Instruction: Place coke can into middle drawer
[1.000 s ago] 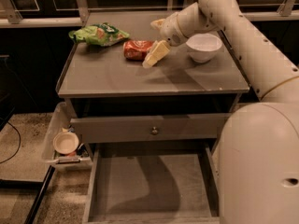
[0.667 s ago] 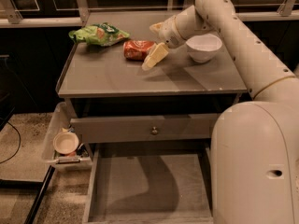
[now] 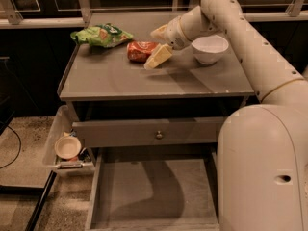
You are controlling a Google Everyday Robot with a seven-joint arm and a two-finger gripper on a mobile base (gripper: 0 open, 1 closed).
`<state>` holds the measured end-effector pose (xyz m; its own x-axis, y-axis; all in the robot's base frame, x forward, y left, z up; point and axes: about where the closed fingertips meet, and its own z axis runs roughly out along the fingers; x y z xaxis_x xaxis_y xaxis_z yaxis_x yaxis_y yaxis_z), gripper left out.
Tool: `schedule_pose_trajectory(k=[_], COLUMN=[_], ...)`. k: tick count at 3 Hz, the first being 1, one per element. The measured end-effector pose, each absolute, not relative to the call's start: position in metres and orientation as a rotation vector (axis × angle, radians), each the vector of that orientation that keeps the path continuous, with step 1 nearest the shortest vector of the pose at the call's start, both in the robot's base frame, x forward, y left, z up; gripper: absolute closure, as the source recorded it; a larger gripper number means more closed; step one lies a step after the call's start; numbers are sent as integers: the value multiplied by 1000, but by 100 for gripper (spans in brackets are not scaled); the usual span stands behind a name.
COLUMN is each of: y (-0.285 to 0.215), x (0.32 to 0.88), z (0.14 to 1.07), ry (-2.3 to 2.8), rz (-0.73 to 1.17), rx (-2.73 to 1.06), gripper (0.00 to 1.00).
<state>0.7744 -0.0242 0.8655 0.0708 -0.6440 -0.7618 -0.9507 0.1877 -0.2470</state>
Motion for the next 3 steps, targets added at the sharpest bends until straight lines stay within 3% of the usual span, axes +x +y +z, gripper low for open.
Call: schedule_pose_trajectory(k=[3], y=[-24], x=[774], z=[865], ry=[1652], rz=[477], rx=[-1536], gripper=[88])
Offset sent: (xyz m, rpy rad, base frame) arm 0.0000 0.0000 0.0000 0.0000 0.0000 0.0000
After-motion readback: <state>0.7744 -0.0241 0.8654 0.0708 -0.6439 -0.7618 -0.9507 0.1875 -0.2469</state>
